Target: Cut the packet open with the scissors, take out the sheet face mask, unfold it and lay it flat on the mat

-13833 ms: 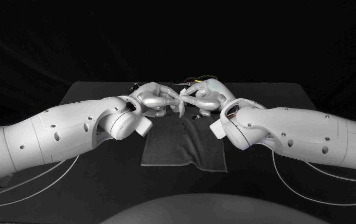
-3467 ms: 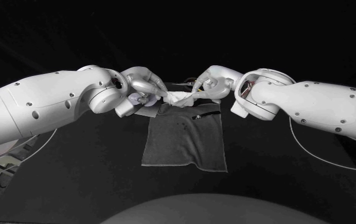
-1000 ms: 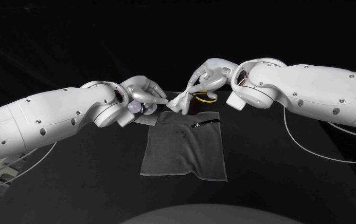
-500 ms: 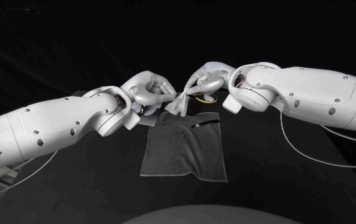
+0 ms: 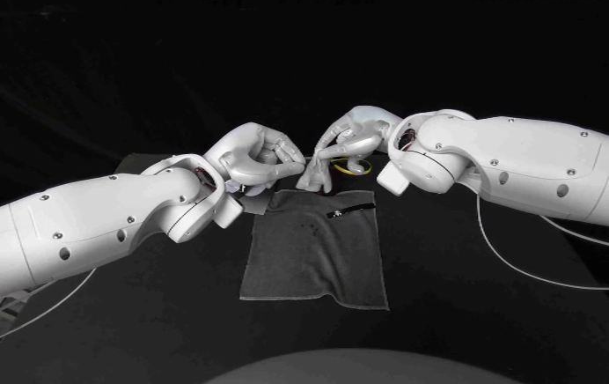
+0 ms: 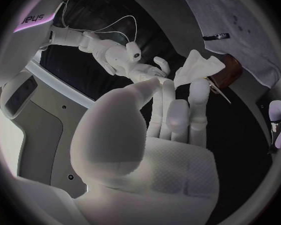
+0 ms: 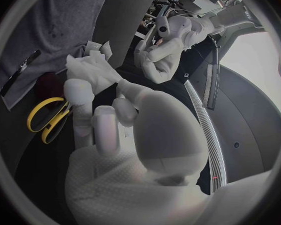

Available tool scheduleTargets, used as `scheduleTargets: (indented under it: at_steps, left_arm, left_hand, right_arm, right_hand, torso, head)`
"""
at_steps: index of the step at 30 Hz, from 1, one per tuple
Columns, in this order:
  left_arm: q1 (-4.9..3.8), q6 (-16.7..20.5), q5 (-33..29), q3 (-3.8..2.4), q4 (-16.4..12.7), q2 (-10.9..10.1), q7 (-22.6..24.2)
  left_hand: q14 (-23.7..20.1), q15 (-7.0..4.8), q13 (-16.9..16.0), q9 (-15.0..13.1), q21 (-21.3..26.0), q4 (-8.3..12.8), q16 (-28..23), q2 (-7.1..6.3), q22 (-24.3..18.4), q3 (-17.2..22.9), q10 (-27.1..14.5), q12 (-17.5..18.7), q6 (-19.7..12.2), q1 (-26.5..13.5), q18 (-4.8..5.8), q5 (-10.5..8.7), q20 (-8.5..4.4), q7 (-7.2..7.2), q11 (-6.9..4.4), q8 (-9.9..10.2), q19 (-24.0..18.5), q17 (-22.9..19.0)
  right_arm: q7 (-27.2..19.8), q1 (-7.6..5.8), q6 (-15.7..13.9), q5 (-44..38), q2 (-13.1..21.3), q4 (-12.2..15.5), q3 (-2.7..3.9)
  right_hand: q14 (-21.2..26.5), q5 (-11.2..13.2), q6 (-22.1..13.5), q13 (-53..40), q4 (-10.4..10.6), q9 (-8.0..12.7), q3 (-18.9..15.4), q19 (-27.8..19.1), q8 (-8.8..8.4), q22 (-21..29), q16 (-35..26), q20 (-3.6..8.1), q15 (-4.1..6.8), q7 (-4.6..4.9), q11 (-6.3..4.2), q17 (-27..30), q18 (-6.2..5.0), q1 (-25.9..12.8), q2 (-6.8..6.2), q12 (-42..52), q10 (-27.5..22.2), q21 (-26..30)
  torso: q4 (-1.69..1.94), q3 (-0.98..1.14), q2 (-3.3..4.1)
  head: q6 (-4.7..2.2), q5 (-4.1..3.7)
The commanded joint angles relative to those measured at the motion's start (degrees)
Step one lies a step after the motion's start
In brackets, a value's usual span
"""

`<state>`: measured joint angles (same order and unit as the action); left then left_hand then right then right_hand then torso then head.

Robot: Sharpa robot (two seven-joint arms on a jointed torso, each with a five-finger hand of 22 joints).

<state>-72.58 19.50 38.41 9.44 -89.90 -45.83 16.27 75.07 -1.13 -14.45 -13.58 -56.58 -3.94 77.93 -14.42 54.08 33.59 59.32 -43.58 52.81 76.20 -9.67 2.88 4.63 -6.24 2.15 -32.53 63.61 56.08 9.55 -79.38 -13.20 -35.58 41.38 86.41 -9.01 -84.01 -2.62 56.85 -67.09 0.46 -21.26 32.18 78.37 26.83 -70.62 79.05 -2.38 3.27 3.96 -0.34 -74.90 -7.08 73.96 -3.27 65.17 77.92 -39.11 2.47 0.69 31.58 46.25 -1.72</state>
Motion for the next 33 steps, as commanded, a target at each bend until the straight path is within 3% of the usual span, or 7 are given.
scheduleTargets:
  at_steps: [1, 7, 9, 11, 17, 21, 33]
  left_arm:
    - [0.46, 0.36, 1.69, -0.03, 0.2, 0.29, -3.15]
    - [1.47, 2.47, 4.32, -0.02, 1.33, 1.09, -8.42]
    - [1.85, 3.39, 5.03, -0.02, 1.84, 1.42, -10.17]
    - [2.23, 4.09, 5.66, -0.02, 2.26, 1.73, -11.6]
    - [2.95, 4.45, 6.49, -0.02, 2.95, 2.7, -14.1]
    - [3.11, 4.23, 6.93, -0.03, 3.28, 3.33, -15.18]
    - [3.26, 4.37, 7.35, -0.04, 3.95, 4.78, -17.14]
  left_hand:
    - [0.22, 0.18, -0.12, 0.19, 0.35, -0.49, 0.01, -0.93, -0.5, -1.55, 0.02, 0.38, -1.1, -1.5, 0.71, -0.04, 0.17, -0.4, 0.46, 0.87, 0.24, -0.15]
    - [-5.44, 2.26, -0.75, -0.68, 7.6, -2.08, -4.36, -1.8, -7.25, -8.95, -4.58, 0.42, -4.94, -2.68, -0.51, -0.11, 1.84, -2.69, 2.76, 1.19, -4.85, -8.48]
    - [-8.6, 3.06, -1.28, -1.64, 9.22, -3.42, -6.46, -1.18, -8.48, -13.04, -6.99, -0.44, -6.91, -2.11, -0.71, -0.05, 2.58, -3.46, 3.37, 0.04, -5.75, -12.46]
    - [-9.4, 3.42, -1.96, -3.02, 9.93, -5.08, -6.63, -0.02, -9.01, -17.9, -8.75, -2.13, -8.53, -0.25, -0.85, -0.03, 3.05, -3.68, 4.0, -2.18, -5.67, -13.17]
    - [-8.69, 3.35, -2.57, -5.24, 10.37, -9.64, -5.68, 1.96, -9.5, -27.2, -9.89, -4.97, -10.27, 3.54, -0.9, -0.15, 3.03, -3.66, 3.79, -6.4, -5.01, -12.15]
    - [-8.47, 3.27, -2.71, -5.86, 10.47, -12.05, -5.4, 2.83, -9.61, -31.25, -10.34, -6.01, -11.09, 5.6, -0.86, -0.15, 3.0, -3.64, 3.75, -7.77, -4.82, -11.92]
    - [-7.83, 2.87, -3.37, -7.18, 10.52, -12.73, -4.69, 4.81, -9.68, -37.97, -10.26, -8.66, -11.15, 6.85, -0.87, -0.15, 2.71, -3.05, 3.27, -10.96, -4.53, -10.91]
  right_arm:
    - [-0.57, 0.04, -2.21, 1.22, 0.15, 0.29, 0.04]
    - [-1.07, 0.16, -2.27, 1.71, 0.81, 1.14, 0.04]
    - [-1.34, 0.19, -2.22, 1.94, 0.9, 1.42, 0.05]
    - [-1.59, 0.22, -2.11, 2.16, 0.96, 1.75, 0.05]
    - [-2.08, 0.3, -1.76, 2.51, 1.13, 2.5, 0.05]
    - [-2.17, 0.35, -1.58, 2.64, 1.19, 2.65, 0.05]
    - [-2.13, 0.7, -0.98, 2.9, 0.4, 2.38, 0.05]
  right_hand:
    - [-3.61, -0.16, 0.35, 0.03, 0.07, -1.65, 0.28, 0.35, 2.15, -0.09, 0.17, 0.02, 0.39, 0.07, 0.06, -5.35, -0.63, -0.06, 0.65, 0.32, 0.51, -0.26]
    - [-3.61, -0.16, 0.34, 0.03, 0.07, -1.65, 0.33, 0.35, 2.17, -0.11, 0.18, 0.02, 0.4, 0.07, 0.06, -5.35, -0.63, -0.09, 0.67, 0.32, 0.51, -0.28]
    - [-3.61, -0.16, 0.34, 0.03, 0.07, -1.65, 0.33, 0.35, 2.17, -0.11, 0.18, 0.02, 0.4, 0.07, 0.06, -5.35, -0.63, -0.09, 0.67, 0.32, 0.51, -0.28]
    - [-3.62, -0.16, 0.33, 0.01, 0.06, -1.66, 0.39, 0.37, 2.19, -0.15, 0.19, 0.03, 0.41, 0.08, 0.06, -5.36, -0.63, -0.11, 0.69, 0.33, 0.51, -0.35]
    - [-3.61, -0.16, 0.31, 0.04, 0.05, -1.66, 0.44, 0.35, 2.2, -0.14, 0.15, 0.03, 0.41, 0.08, 0.06, -5.33, -0.64, -0.13, 0.71, 0.28, 0.49, -0.28]
    - [-3.61, -0.16, 0.31, 0.04, 0.05, -1.66, 0.44, 0.35, 2.2, -0.14, 0.15, 0.03, 0.41, 0.08, 0.06, -5.33, -0.64, -0.13, 0.71, 0.28, 0.49, -0.28]
    - [-3.62, -0.16, 0.28, 0.0, 0.02, -1.66, 0.53, 0.35, 2.23, -0.16, 0.19, 0.03, 0.42, 0.09, 0.06, -5.37, -0.65, -0.17, 0.73, 0.31, 0.49, -0.27]
  torso:
    - [-0.04, -0.05, 0.0]
    - [0.0, -0.01, -0.02]
    - [-0.05, -0.01, -0.02]
    - [-0.06, 0.01, 0.0]
    - [-0.08, -0.02, -0.01]
    - [-0.05, -0.03, -0.01]
    - [-0.03, 0.02, 0.03]
  head:
    - [0.03, -0.03]
    - [0.06, 0.0]
    - [0.02, 0.07]
    - [0.05, -0.05]
    - [0.03, 0.04]
    - [0.03, 0.06]
    - [0.23, 0.11]
